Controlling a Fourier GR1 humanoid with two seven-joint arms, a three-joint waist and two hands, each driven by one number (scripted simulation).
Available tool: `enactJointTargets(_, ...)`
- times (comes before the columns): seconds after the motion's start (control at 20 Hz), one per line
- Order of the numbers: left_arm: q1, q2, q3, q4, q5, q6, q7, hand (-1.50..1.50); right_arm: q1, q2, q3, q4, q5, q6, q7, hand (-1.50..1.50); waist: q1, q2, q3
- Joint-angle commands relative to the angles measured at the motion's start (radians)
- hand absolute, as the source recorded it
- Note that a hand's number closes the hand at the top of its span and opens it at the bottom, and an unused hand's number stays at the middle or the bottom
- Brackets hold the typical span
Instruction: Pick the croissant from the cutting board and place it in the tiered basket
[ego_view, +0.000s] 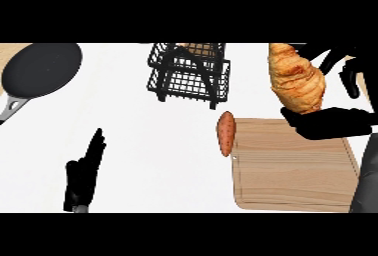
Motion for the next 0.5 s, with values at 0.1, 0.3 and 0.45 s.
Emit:
enactJointTargets(0.1,-0.008,0.009,0.011,0.027,0.002,-0.044,-0.011,0.0,-0.233,-0.024,-0.027,0.177,0.009,-0.033,0.072,1.5,0.011,0.006,-0.002)
enactJointTargets(0.3,-0.003,-0.043,-0.021,0.018,-0.04,0.01,0.017,0.0,-0.311,-0.032,-0.042,0.305,0.012,-0.086,0.06,1.5,0.013,0.006,-0.001)
enactJointTargets(0.45,-0.006,-0.005,0.032,0.052,-0.004,-0.037,-0.02,0.0,-0.401,-0.005,-0.014,0.355,0.041,-0.109,0.131,1.5,0.012,0.005,-0.002)
